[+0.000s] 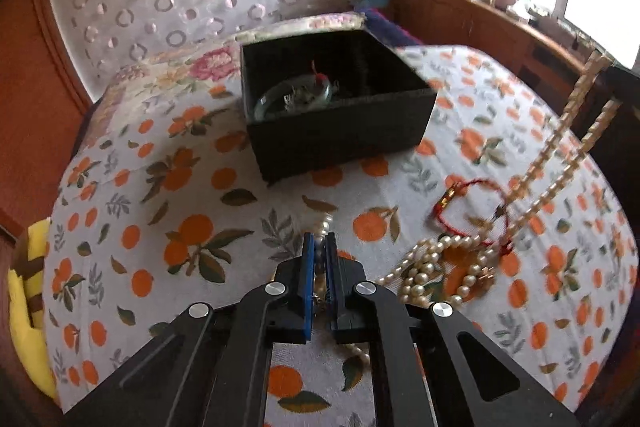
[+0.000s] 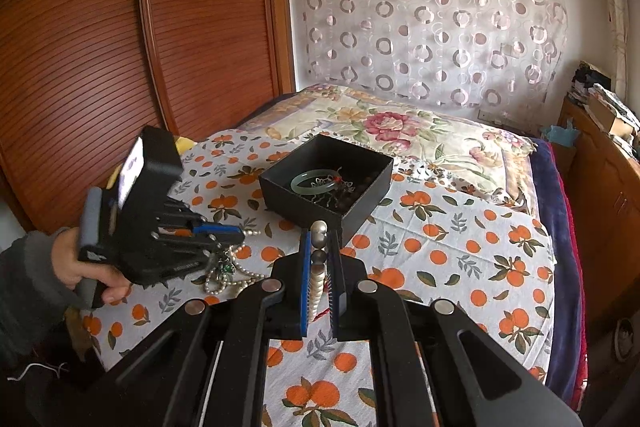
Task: Organize jewelry
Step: 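Lift both pearl strands and carry them toward the black box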
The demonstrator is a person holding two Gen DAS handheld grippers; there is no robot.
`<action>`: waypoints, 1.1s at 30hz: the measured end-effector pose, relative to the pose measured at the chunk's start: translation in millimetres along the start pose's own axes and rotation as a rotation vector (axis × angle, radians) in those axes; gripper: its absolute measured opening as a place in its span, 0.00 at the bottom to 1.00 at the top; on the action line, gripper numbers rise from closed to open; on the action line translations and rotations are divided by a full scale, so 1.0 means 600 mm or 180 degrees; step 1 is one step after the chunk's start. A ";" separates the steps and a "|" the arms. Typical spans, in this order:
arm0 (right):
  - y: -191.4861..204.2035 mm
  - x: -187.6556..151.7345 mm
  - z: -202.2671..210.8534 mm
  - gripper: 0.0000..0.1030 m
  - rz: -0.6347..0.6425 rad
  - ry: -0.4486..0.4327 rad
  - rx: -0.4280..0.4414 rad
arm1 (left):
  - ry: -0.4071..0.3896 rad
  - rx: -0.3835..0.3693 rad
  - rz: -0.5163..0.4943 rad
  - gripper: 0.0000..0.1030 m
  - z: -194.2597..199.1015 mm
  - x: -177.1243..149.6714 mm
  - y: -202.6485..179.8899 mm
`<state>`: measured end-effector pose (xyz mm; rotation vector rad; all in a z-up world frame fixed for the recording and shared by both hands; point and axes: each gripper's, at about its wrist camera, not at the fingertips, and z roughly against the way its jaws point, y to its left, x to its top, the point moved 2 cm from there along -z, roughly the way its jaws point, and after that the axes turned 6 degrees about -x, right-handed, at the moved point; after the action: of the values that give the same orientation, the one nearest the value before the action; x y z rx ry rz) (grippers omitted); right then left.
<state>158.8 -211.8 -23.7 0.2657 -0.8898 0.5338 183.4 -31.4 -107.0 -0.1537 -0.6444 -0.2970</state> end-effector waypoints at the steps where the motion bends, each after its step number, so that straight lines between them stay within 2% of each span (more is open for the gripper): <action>1: 0.000 0.000 0.000 0.08 -0.0005 -0.0004 0.0002 | -0.0029 -0.0005 0.0002 0.04 0.006 0.002 0.000; 8: 0.011 0.014 0.012 0.08 0.0016 -0.0085 0.0012 | -0.0365 -0.0127 0.0000 0.04 0.085 0.033 -0.016; 15: 0.019 0.051 0.044 0.08 0.0068 -0.0248 0.0023 | -0.0674 -0.0165 -0.0083 0.04 0.159 0.072 -0.044; 24: 0.025 0.092 0.082 0.08 0.0144 -0.0460 0.0023 | -0.0913 -0.0153 -0.0105 0.04 0.213 0.100 -0.050; 33: 0.026 0.118 0.095 0.08 0.0170 -0.0548 -0.0021 | -0.1080 -0.0116 -0.0105 0.04 0.249 0.127 -0.051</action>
<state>148.7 -200.0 67.0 0.2856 -1.0680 0.5634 146.9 -42.6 59.2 -0.2313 -0.9787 -0.3173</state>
